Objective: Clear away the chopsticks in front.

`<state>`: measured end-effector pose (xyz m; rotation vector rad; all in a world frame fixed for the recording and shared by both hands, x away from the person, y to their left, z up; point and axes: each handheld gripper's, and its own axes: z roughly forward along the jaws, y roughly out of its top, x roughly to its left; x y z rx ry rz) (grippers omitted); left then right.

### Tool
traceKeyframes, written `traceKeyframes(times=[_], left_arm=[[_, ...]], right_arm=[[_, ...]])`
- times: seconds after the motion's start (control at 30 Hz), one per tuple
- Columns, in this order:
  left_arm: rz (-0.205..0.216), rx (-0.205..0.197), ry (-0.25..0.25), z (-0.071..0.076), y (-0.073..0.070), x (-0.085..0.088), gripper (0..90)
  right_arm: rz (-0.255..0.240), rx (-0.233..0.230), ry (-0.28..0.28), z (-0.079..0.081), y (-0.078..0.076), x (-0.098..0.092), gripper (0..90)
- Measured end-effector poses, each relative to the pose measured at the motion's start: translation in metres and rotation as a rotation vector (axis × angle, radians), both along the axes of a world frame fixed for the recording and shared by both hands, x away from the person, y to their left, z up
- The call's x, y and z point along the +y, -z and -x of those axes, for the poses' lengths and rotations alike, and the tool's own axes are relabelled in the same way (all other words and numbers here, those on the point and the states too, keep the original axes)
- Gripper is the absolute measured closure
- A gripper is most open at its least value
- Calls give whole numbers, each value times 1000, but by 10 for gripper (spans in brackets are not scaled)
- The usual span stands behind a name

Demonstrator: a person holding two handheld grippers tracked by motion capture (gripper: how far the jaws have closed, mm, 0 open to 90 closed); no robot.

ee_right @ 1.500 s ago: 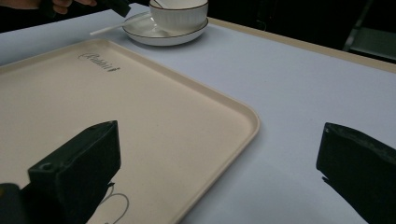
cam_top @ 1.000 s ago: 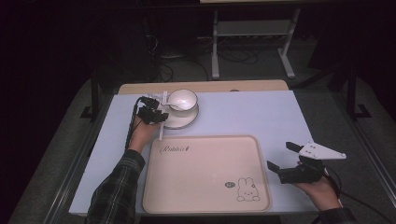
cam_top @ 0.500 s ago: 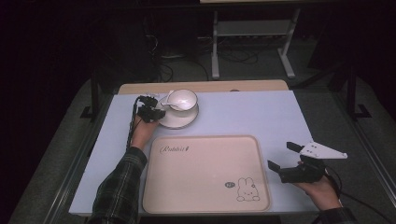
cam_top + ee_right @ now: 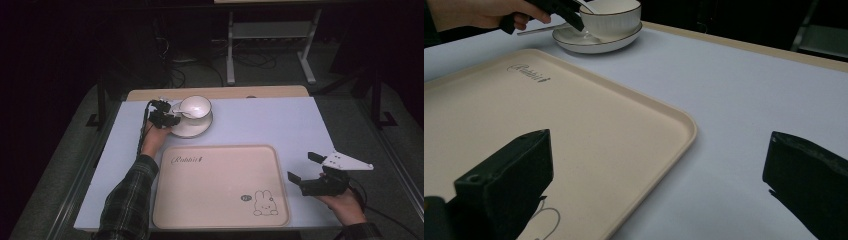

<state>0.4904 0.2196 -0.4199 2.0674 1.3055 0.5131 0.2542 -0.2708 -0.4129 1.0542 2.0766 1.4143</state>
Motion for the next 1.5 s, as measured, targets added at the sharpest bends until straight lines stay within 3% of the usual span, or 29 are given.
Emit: traceKeyframes(times=[0.13, 0.27, 0.43, 0.6, 0.83, 1.5], left_arm=[[32, 0, -3, 9, -13, 10, 539], [72, 0, 30, 24, -23, 26, 509], [110, 2, 53, 43, -29, 43, 636], [132, 19, 76, 52, -23, 52, 763], [161, 39, 90, 55, -13, 56, 810], [145, 73, 78, 47, 5, 49, 816]], right_arm=[[-1, -1, -1, 0, 0, 0, 0], [0, -3, 0, 0, -1, 1, 0], [6, -3, -4, 0, -1, 2, 0], [14, -3, -5, 0, -1, 4, 0], [15, 1, -2, 0, 0, 3, 0], [6, 2, -5, 0, 0, 3, 0]])
